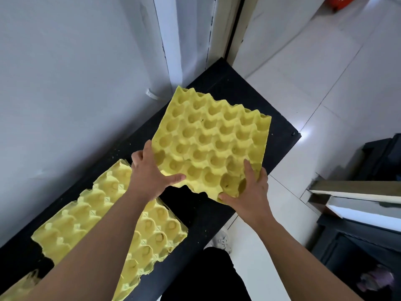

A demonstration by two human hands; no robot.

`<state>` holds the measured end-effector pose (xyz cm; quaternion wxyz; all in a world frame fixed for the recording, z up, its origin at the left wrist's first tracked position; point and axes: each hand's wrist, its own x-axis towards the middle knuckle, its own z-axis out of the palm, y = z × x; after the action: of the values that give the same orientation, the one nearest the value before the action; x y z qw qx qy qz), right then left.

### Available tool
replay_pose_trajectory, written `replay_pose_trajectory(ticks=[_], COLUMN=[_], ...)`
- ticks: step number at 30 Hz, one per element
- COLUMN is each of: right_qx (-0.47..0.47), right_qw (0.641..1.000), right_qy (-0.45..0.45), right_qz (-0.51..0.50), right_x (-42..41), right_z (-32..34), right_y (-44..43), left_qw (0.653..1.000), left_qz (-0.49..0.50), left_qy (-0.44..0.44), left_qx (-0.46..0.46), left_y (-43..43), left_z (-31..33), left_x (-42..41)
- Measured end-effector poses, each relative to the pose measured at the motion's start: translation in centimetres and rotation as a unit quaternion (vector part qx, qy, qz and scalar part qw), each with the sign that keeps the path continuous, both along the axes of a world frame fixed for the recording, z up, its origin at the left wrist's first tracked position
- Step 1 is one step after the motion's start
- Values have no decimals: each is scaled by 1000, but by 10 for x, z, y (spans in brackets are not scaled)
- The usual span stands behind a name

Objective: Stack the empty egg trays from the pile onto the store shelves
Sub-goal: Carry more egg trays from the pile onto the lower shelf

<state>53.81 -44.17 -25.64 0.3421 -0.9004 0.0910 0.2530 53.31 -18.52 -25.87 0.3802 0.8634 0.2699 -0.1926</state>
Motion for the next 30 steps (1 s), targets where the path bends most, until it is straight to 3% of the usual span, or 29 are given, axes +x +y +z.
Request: replay_pose_trajectory(ticks=[7, 12, 20, 30], right_qx=[4, 6, 37, 100], right_qw=[989, 960, 878, 749], right_qy=[-71, -108, -147, -175], right_qz=[126, 259, 454, 631], right_x=[-4, -20, -83, -237], right_z=[88, 149, 240, 330], right_y=[4, 14, 40, 126], left_qw=[990, 964, 883, 748], left_qz=[132, 255, 452, 634], left_qy=[-38, -54, -104, -167], left_qx=[14, 51, 69, 102], left_y=[-3, -18, -65, -81], left_z=[95, 165, 250, 319], left_x=[-65, -141, -289, -493])
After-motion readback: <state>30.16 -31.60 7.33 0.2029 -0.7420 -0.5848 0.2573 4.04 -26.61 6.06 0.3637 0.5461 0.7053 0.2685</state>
